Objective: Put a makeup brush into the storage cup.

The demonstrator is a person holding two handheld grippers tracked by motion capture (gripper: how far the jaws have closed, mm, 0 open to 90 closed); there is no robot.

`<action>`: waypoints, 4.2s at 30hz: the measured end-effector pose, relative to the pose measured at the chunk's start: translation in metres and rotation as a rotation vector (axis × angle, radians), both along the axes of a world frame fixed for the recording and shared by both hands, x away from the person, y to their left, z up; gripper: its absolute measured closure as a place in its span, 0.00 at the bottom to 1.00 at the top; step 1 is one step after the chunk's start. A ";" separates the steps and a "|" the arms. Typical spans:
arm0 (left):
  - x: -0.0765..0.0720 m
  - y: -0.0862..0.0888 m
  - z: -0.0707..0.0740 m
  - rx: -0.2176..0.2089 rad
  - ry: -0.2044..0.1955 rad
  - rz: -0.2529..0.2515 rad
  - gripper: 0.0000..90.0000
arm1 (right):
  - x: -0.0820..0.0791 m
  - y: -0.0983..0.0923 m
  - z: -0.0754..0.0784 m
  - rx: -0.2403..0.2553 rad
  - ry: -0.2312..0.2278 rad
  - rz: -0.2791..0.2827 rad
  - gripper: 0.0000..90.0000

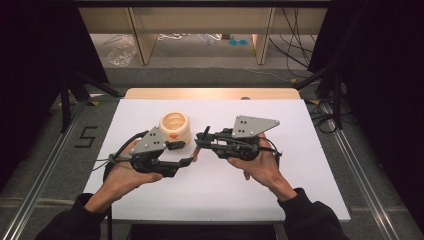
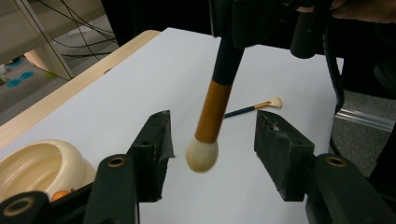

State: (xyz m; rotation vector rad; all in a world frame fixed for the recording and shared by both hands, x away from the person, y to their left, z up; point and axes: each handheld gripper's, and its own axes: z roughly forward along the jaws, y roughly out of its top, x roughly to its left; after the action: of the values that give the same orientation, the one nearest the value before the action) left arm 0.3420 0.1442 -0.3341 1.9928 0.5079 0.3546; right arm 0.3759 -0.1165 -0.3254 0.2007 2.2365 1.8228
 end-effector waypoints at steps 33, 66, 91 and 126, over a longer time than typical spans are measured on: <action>0.011 0.012 -0.003 -0.213 0.279 -0.033 0.49 | -0.022 -0.007 0.014 0.019 -0.445 0.037 0.89; 0.014 0.007 -0.008 -0.337 0.377 -0.120 0.49 | -0.037 -0.004 0.016 0.028 -0.620 0.111 0.89; 0.013 0.010 -0.003 -0.401 0.368 -0.141 0.48 | -0.047 -0.001 0.014 0.022 -0.715 0.172 0.89; 0.006 0.009 0.003 -0.269 0.147 -0.045 0.44 | -0.044 -0.008 0.017 0.028 -0.697 0.141 0.89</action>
State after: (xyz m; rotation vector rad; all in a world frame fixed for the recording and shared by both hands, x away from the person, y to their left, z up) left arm 0.3478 0.1530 -0.3313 1.7729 0.5708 0.1052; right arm 0.3316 -0.1243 -0.3086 -0.5221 1.7562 1.6408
